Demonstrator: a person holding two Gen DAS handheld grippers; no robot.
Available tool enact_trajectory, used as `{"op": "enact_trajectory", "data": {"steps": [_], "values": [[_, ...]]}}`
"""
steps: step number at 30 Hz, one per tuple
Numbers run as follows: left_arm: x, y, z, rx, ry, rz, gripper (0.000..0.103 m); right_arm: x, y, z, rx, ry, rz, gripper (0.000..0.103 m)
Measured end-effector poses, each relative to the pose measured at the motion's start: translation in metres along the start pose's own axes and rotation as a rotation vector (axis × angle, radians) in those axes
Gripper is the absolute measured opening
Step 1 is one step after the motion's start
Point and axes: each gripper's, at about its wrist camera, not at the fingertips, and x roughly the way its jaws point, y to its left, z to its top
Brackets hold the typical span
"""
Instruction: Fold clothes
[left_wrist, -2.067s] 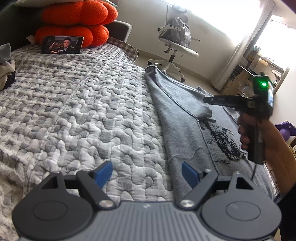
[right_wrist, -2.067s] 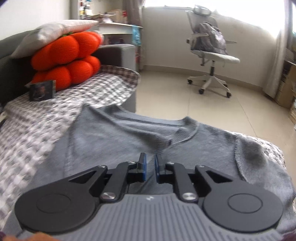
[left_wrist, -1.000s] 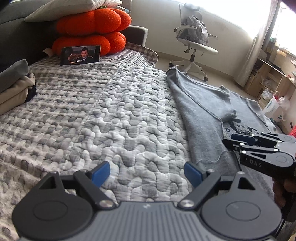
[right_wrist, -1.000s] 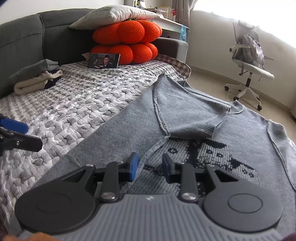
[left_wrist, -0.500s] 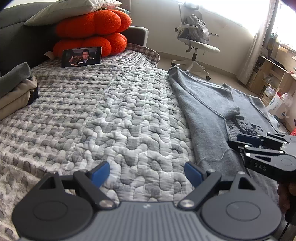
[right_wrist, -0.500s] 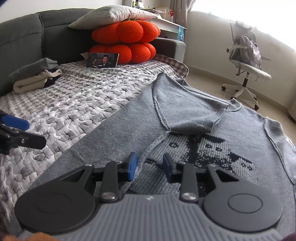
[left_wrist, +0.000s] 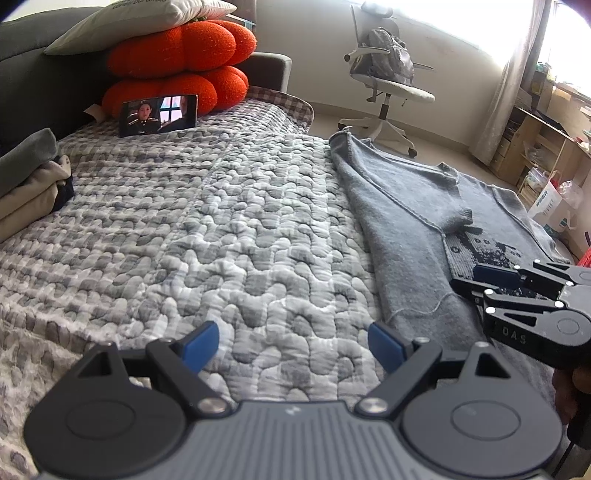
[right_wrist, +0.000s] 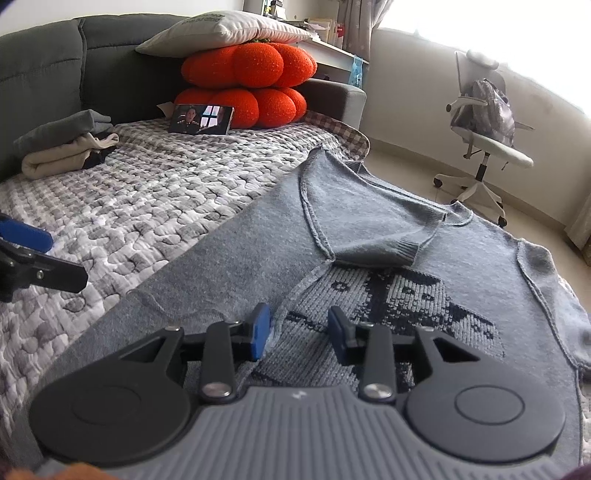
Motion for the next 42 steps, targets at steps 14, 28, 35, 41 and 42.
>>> {"op": "enact_trajectory", "data": {"steps": [14,28,35,41,42], "values": [[0.0,-0.007,-0.001,0.007,-0.008,-0.012,0.089,-0.015,0.018,-0.006,-0.022,-0.011,0.026,0.039],[0.001,-0.01,-0.004,0.016,-0.005,-0.009,0.089,-0.024,0.021,-0.016,0.002,-0.013,0.027,0.039],[0.001,-0.012,-0.005,0.021,-0.005,-0.005,0.089,-0.031,0.019,-0.026,0.011,-0.021,0.029,0.043],[0.001,-0.014,-0.005,0.027,-0.002,-0.005,0.089,-0.034,0.012,-0.033,0.04,-0.036,0.033,0.05],[0.001,-0.014,-0.005,0.028,-0.001,-0.005,0.089,-0.035,0.012,-0.034,0.044,-0.039,0.032,0.052]]}}
